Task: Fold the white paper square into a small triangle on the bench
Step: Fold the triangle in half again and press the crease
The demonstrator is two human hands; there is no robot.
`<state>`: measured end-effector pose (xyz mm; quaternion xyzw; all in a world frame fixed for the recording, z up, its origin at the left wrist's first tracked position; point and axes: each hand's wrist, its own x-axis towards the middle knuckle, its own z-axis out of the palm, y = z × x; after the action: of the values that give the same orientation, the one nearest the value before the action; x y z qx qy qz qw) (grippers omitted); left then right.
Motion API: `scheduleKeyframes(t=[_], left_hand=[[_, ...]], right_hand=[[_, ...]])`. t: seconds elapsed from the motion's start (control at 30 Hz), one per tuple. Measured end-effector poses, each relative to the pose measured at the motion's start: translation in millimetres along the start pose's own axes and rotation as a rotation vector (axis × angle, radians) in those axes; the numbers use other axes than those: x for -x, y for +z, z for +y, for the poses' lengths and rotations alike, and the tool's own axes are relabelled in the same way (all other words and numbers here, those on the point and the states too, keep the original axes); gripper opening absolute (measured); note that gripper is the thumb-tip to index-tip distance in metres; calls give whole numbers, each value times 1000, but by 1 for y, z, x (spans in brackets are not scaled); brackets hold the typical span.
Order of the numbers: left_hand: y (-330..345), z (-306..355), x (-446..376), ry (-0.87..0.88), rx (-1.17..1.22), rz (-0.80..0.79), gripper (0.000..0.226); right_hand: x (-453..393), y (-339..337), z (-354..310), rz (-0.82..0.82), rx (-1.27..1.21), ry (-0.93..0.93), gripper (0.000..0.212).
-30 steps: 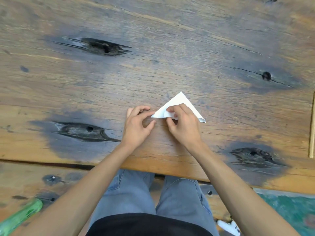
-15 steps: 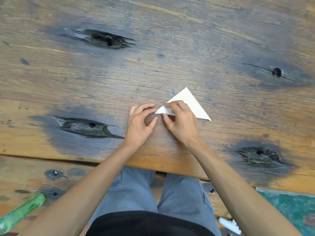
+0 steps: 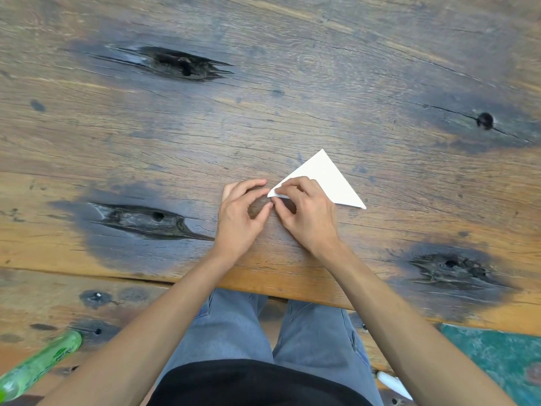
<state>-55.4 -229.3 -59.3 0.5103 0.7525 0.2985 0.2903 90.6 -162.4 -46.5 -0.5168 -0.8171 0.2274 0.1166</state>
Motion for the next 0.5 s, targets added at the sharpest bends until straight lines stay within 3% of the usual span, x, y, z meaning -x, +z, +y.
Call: scheduleKeyframes(t=[0.23, 0.37, 0.5], left_hand=[[2, -4, 5, 139, -90, 14, 34], [-1, -15, 11, 277, -168, -46, 37], [-1, -16, 14, 309, -270, -102, 39]], right_hand=[[1, 1, 6, -14, 9, -36, 14], [1, 2, 9, -18, -23, -46, 18], [3, 1, 14, 34, -1, -77, 22]])
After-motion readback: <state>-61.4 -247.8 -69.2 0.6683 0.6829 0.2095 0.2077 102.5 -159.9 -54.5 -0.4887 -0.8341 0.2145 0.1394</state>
